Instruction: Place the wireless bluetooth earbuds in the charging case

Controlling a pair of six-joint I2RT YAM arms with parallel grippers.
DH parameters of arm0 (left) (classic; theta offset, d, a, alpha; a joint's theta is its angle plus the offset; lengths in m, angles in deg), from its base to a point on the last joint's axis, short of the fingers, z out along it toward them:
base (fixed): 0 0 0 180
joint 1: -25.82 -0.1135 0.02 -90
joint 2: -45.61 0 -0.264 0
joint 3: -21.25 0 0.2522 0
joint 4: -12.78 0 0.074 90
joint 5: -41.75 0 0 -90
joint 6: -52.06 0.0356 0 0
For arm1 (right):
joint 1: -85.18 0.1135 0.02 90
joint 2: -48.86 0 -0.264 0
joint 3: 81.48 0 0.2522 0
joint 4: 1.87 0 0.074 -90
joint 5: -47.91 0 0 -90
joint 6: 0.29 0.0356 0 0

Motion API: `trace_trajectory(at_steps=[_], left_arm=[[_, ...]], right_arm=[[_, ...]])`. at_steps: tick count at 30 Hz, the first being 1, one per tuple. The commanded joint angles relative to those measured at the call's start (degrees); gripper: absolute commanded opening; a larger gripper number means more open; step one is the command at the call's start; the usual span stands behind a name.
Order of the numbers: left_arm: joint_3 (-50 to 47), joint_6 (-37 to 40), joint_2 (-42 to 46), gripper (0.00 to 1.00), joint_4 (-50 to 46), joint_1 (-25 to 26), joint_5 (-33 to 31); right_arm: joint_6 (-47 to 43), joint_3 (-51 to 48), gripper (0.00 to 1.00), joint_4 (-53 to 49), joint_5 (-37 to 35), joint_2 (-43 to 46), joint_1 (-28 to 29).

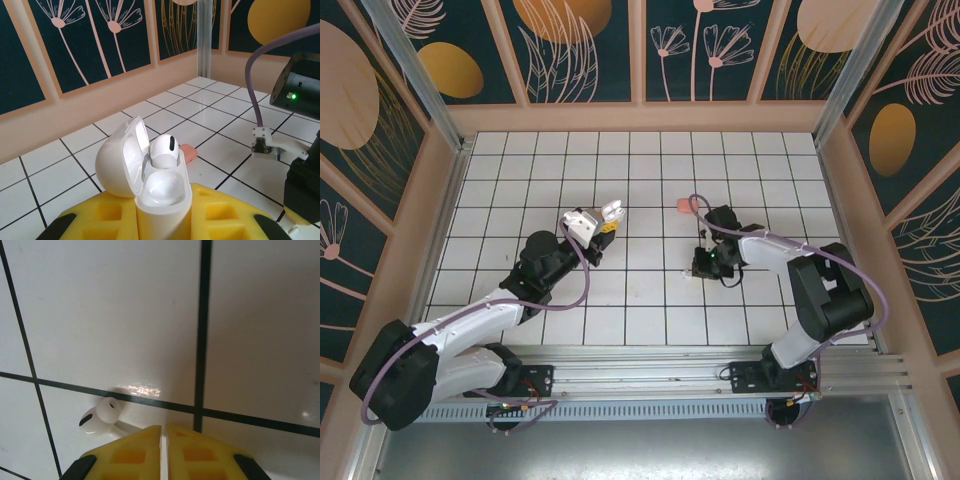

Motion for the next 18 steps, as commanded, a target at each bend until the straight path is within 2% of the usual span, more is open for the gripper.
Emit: trace_trajectory(at_steps=[1,11,18], left_arm=[[1.7,-0.6,1.6,0.0,-0.1,-0.2,0.5],[1.7,-1.1,1.9,0.0,-0.1,-0.2,0.4],[1.8,-1.0,2.2,0.0,-0.6,-0.2,0.1]], right_arm=[[1.7,-1.0,0.09,3.5,1.0,-1.2,2.0],[5.9,-0.5,0.08,4.6,1.3,-0.6,6.3],[9.2,1.8,0.06,-1.1,-3.9,2.1,6.3]])
